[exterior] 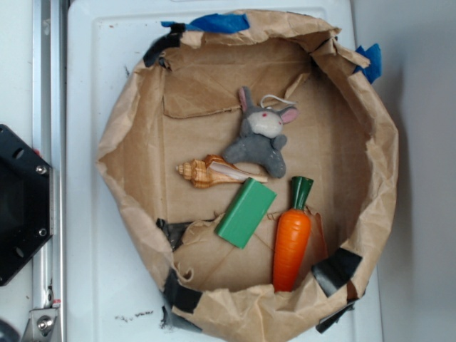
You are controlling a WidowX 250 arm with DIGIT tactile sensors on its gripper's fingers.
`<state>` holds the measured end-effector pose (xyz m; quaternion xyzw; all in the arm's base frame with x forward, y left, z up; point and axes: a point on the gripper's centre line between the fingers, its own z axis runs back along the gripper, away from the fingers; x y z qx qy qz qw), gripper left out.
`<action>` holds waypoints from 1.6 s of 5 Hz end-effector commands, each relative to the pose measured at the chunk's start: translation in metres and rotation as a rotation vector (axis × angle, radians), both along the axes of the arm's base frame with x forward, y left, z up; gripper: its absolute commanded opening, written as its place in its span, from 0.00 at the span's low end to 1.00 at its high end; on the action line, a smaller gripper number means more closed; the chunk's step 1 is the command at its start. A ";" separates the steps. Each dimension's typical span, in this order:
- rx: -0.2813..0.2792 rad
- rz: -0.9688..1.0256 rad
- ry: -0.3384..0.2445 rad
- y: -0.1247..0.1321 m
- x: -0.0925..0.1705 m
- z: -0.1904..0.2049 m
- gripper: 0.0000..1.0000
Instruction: Grab the carrot.
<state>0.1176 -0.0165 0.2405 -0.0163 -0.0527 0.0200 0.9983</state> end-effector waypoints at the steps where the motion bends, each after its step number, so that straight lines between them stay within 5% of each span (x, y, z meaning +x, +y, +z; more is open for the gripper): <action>1: 0.000 0.000 0.000 0.000 0.000 0.000 1.00; 3: 0.005 0.393 -0.008 -0.011 0.071 -0.021 1.00; 4: -0.045 0.620 0.016 -0.010 0.094 -0.032 1.00; 5: -0.154 0.691 0.049 -0.006 0.110 -0.022 1.00; 8: -0.154 0.691 0.049 -0.006 0.110 -0.022 1.00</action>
